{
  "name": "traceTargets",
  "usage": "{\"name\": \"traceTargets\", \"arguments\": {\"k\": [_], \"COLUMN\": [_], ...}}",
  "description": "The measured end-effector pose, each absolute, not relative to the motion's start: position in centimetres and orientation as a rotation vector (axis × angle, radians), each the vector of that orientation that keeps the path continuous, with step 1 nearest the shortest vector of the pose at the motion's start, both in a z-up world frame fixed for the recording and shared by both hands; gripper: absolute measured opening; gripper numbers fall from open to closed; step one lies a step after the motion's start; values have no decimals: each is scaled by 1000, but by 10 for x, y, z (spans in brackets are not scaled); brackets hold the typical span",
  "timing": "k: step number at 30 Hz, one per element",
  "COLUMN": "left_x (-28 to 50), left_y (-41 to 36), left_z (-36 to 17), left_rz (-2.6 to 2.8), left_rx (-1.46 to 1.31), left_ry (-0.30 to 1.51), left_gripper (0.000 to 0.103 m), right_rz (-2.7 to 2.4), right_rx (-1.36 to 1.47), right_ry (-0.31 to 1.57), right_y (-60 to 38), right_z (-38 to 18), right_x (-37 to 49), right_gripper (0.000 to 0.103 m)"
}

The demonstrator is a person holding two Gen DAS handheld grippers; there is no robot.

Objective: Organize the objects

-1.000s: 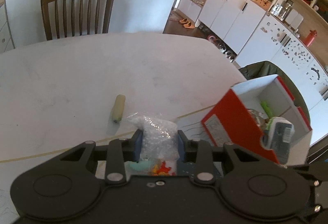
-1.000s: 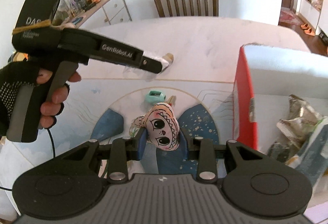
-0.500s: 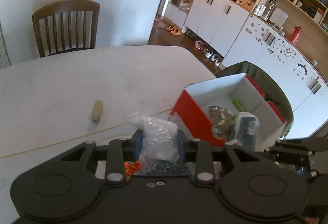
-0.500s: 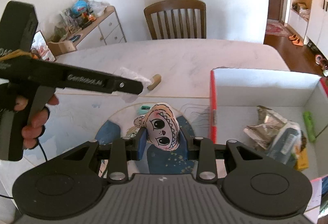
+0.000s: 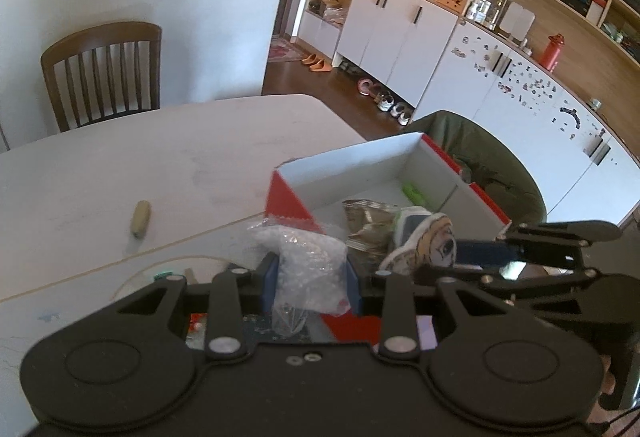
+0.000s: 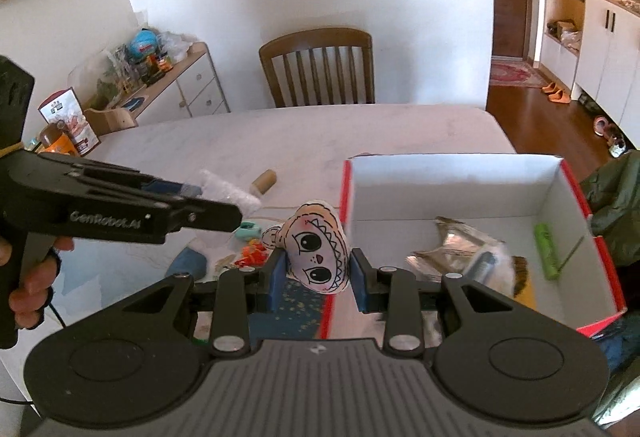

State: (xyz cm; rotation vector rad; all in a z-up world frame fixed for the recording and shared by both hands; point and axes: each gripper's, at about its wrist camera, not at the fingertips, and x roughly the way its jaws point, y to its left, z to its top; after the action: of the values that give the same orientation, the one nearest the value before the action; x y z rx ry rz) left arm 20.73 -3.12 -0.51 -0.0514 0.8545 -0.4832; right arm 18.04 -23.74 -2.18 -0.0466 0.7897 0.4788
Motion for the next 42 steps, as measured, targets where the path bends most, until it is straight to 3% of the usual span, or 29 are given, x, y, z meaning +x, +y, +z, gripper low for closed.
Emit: {"name": "traceTargets", "arguments": {"k": [22, 42], "left_x": [212, 281], "left_y": [-119, -178], "left_z": [-25, -74], "left_rz": [-470, -370], "left_rx": [-22, 36], "left_ry": [903, 977], "left_gripper": [33, 33], "right_rz": [395, 348], "right_rx": [-48, -140], "right_ry": [802, 928], "right_y": [-342, -382], "right_z": [-32, -95], "right_x": [222, 301], "right_gripper": [33, 33]}}
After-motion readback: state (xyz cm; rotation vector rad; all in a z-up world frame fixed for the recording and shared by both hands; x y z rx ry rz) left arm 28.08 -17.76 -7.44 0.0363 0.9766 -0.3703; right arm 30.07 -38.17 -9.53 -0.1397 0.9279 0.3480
